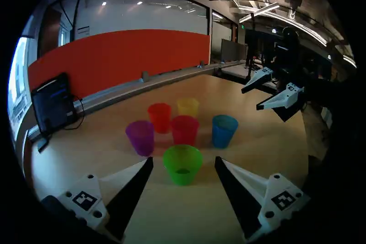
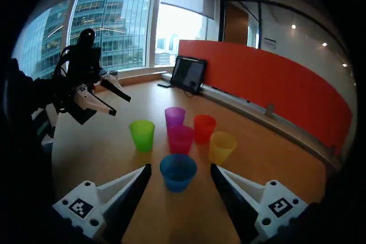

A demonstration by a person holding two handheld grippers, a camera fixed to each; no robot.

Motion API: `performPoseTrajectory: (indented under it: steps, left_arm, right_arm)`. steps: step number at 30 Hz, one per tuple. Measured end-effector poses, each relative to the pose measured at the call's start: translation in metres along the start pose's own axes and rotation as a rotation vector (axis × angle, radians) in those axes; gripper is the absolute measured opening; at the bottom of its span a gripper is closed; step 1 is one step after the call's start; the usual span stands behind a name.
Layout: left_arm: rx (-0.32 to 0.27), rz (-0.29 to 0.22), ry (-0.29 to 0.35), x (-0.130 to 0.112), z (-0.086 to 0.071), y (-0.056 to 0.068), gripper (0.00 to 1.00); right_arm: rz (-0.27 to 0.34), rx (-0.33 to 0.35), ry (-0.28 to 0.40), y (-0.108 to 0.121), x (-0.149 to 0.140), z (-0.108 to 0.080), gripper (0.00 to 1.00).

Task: Pour water

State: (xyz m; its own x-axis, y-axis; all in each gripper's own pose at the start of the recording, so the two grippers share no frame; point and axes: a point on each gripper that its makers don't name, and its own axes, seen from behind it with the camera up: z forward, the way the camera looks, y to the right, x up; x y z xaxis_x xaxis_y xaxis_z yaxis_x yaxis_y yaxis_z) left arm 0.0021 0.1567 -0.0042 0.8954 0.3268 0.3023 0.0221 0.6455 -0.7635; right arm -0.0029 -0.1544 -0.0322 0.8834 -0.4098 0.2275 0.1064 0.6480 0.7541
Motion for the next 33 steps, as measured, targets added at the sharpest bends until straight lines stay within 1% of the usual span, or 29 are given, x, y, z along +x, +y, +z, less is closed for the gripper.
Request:
performPoseTrajectory:
  steps: [6, 12, 18, 27, 33]
  left_arm:
    - [-0.007, 0.003, -0.052, -0.020, 0.010, 0.000, 1.00]
    - [-0.014, 0.005, -0.095, -0.032, 0.020, -0.002, 1.00]
    - [-0.021, -0.010, -0.140, -0.042, 0.032, -0.006, 1.00]
    - [-0.039, -0.012, -0.174, -0.052, 0.051, -0.009, 1.00]
    - [-0.069, -0.011, -0.187, -0.053, 0.064, -0.006, 1.00]
  right_arm:
    - [-0.003, 0.008, -0.035, 0.000, -0.017, 0.013, 1.00]
    - [-0.010, 0.018, -0.080, 0.000, -0.036, 0.027, 1.00]
    - [0.011, 0.031, -0.118, 0.001, -0.049, 0.042, 1.00]
    - [0.032, 0.049, -0.164, 0.003, -0.065, 0.063, 1.00]
    - [0.039, 0.060, -0.178, 0.003, -0.066, 0.076, 1.00]
